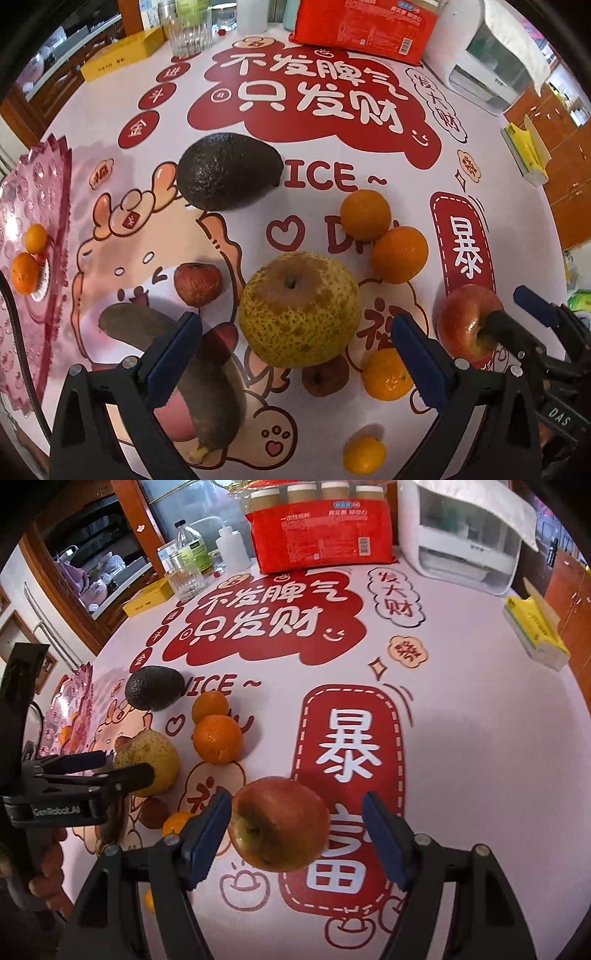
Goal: Organize fruits
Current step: 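Grasp the speckled pear with the left tool while the right tool grasps the red apple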
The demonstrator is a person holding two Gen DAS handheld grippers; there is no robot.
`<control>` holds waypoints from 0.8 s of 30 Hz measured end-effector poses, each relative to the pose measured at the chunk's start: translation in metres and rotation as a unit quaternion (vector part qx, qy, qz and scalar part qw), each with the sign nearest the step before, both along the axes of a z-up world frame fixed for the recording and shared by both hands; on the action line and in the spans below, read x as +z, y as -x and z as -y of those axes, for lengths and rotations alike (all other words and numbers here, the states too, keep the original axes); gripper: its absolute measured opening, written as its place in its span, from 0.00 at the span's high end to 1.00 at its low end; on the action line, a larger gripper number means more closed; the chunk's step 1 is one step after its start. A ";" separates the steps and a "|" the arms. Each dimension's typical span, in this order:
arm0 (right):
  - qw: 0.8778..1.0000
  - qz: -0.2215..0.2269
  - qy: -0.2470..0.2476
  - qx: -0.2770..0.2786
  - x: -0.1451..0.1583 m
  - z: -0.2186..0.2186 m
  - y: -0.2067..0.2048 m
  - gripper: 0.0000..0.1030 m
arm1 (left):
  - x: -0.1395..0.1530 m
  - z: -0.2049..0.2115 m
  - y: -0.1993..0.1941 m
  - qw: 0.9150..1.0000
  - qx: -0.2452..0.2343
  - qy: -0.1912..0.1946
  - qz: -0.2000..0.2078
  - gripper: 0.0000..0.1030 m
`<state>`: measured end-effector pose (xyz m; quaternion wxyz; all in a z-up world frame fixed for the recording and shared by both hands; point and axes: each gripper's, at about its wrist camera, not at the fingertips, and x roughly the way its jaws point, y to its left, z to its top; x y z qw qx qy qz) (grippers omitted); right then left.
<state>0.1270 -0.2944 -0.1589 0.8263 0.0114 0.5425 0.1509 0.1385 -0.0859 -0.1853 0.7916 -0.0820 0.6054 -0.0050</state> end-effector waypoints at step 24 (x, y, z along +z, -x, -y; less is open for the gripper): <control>0.998 -0.035 0.022 0.039 -0.024 -0.020 -0.004 0.32 | -0.032 0.000 -0.012 0.998 0.043 0.033 -0.038 0.30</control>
